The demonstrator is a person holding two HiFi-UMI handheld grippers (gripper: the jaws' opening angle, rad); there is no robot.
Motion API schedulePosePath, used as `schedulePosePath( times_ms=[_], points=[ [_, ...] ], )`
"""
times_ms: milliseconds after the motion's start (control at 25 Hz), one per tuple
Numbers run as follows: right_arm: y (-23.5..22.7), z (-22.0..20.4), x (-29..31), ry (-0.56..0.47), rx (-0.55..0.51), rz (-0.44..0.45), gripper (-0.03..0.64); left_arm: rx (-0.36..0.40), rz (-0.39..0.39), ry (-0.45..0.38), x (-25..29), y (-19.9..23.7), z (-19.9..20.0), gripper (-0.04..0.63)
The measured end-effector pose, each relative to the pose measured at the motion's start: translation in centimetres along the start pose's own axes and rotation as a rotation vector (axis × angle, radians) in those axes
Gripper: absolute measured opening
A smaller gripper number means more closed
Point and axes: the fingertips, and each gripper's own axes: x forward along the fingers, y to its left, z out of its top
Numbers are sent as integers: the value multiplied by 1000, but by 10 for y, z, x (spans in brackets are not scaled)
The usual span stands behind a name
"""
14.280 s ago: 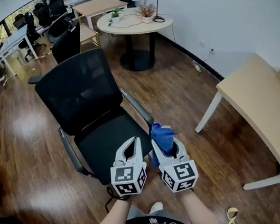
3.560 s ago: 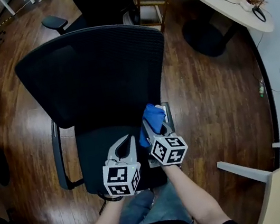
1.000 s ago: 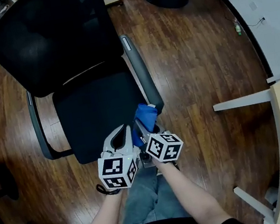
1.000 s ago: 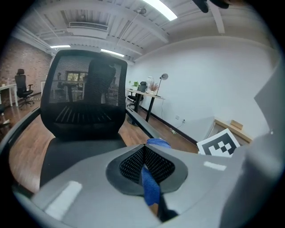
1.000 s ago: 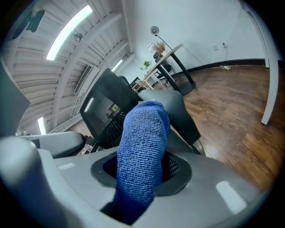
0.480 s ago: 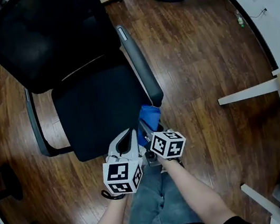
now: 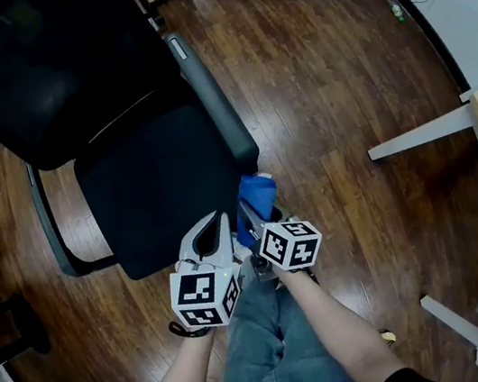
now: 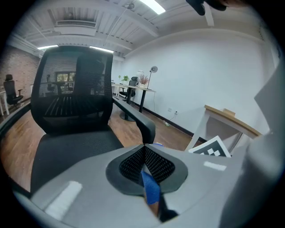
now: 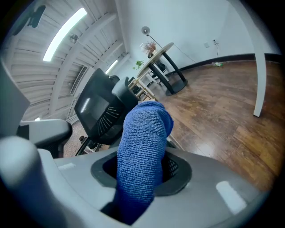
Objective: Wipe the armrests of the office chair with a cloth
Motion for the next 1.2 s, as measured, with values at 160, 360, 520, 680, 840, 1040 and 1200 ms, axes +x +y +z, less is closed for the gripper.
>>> schedulePosePath(
  times_ms=[160, 360, 520, 680, 840, 1040, 1200],
  points=[
    [-3, 40, -22, -81, -13, -15, 138, 13, -28, -6, 8, -18, 18, 4],
    [3, 84, -41, -169, -16, -5, 138, 23, -60, 0, 11, -38, 32, 3],
    [2, 107, -41, -226, 23, 22, 138, 29, -69, 12, 17, -41, 32, 3],
    [-6, 111, -26, -224, 64, 85, 138, 38, -71, 22, 29, -32, 27, 3],
    [-26, 109, -15, -214, 98, 107, 138, 44, -69, 42, 47, -23, 19, 3],
    [-37, 101, -8, -283, 186, 101, 138, 44, -74, 61, 68, -25, 8, 3],
    [-41, 90, -6, -342, 243, 73, 138, 44, -88, 53, 73, -34, 6, 3]
  ],
)
